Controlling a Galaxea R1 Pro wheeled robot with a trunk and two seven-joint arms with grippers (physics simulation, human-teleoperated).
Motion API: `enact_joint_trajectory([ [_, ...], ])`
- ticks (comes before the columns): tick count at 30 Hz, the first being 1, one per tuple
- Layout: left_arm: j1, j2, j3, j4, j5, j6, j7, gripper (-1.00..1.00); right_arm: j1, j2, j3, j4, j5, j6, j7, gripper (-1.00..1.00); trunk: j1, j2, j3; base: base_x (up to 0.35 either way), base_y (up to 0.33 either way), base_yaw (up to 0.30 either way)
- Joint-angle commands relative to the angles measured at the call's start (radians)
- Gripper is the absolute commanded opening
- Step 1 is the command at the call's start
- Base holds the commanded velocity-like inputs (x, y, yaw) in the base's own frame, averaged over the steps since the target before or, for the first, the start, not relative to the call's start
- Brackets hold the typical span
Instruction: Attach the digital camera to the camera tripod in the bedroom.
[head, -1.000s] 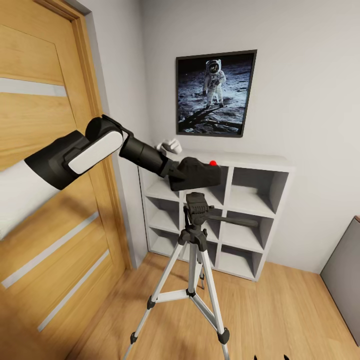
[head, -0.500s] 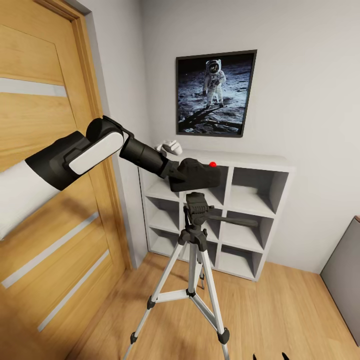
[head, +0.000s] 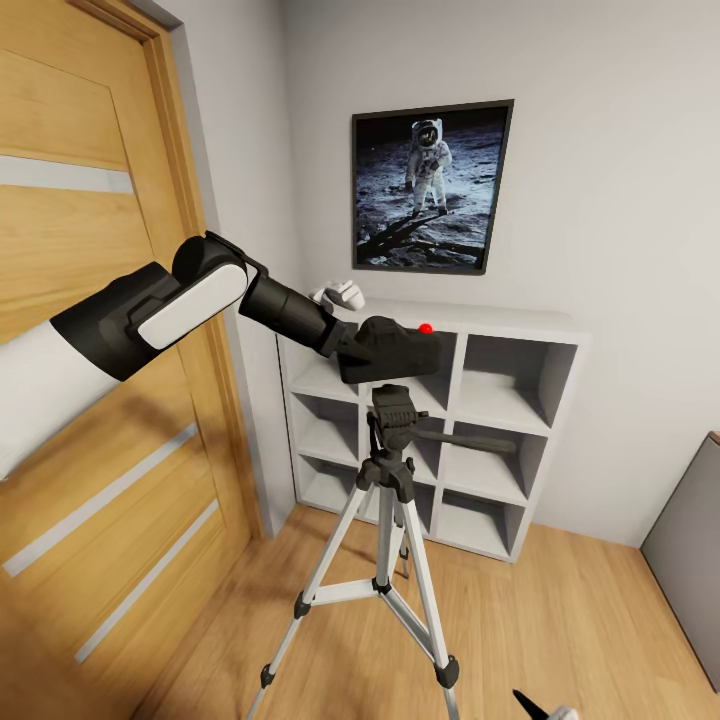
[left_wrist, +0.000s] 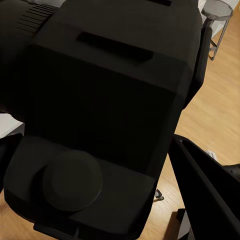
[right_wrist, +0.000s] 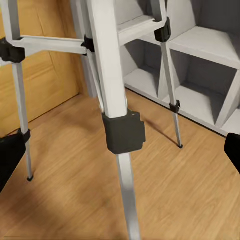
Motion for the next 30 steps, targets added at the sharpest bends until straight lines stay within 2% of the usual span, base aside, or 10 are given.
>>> enact_joint_trajectory([
  [1,-0.002,0.000,-0.002,0.000,-0.004,0.000,-0.008,-1.00,-0.001,-0.003,-0.003,0.000,-0.005,-0.001,0.015,1.00,0.001,-0.002,-0.002,0.000,0.000,0.000],
  [17,-0.002,0.000,-0.002,-0.001,-0.004,0.000,-0.009,-1.00,-0.001,0.000,0.007,-0.004,-0.005,0.000,0.019,1.00,0.001,-0.002,-0.002,0.000,0.000,0.000],
  [21,-0.002,0.000,-0.002,-0.001,-0.004,0.000,-0.009,-1.00,-0.001,0.016,0.008,-0.026,-0.005,0.001,0.019,1.00,0.001,-0.002,-0.002,0.000,0.000,0.000],
  [30,-0.002,0.000,-0.002,-0.001,-0.004,0.000,-0.009,-1.00,-0.001,0.072,0.010,-0.101,-0.005,0.004,0.017,1.00,0.001,-0.002,-0.002,0.000,0.000,0.000],
])
